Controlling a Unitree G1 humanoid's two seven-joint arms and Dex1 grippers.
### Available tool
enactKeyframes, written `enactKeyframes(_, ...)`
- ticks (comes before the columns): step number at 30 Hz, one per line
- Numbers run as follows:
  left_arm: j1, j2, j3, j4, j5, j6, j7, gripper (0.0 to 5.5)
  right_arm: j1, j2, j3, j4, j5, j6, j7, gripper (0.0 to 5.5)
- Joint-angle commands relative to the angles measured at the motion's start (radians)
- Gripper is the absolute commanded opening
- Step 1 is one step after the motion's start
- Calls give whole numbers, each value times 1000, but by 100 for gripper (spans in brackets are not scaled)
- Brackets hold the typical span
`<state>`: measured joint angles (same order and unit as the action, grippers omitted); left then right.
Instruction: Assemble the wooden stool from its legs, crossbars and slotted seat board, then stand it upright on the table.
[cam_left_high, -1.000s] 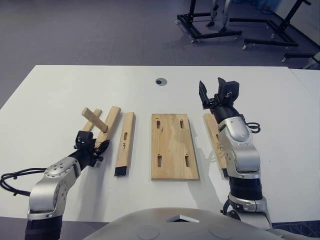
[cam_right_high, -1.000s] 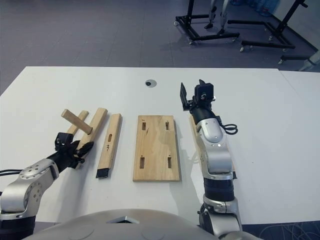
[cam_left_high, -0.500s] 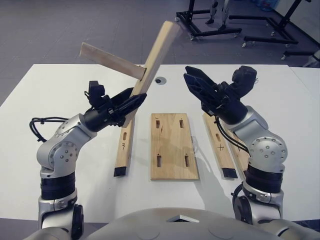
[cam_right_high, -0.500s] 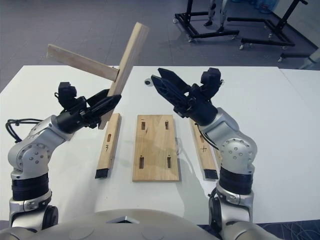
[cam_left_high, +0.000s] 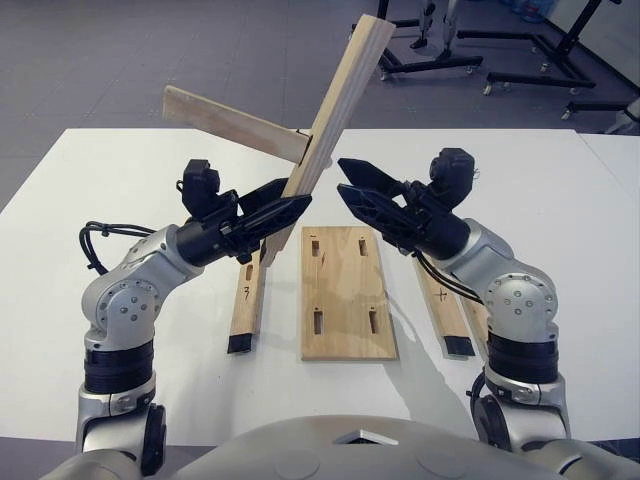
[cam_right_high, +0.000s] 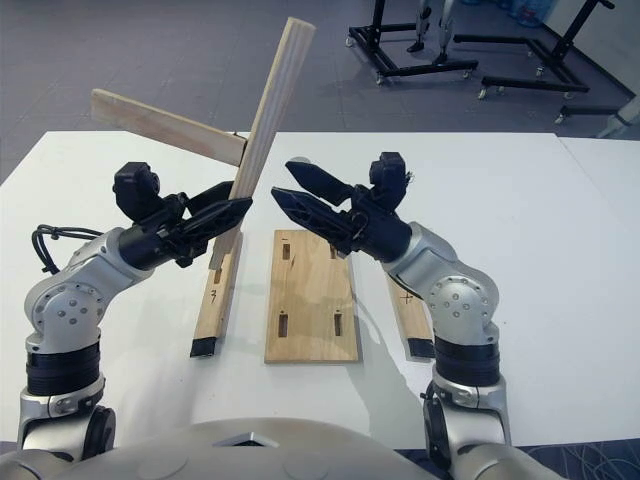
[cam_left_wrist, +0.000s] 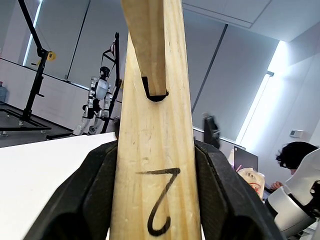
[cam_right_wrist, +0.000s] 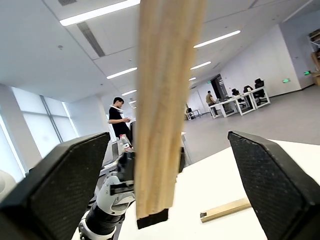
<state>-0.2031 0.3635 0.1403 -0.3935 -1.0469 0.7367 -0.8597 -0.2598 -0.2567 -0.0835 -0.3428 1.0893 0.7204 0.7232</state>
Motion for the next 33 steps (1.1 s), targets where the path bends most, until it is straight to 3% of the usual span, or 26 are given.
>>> enactKeyframes(1,17,20,-24,-33,-17,12,-8,204,-38,15,17,16,3,2,-9,436)
enactKeyframes(14,58,16,-69,-31,-3,-12,-13,204,-136,8,-7,71,127,87,-19,436)
enactKeyframes(26,80,17,-101,-41,5,-21,-15,204,-178,22,-29,83,182,92,-34,213)
enactKeyframes(33,79,17,-104,-32,2,-21,-7,204,-167,36,-44,72,206,75,-29,206)
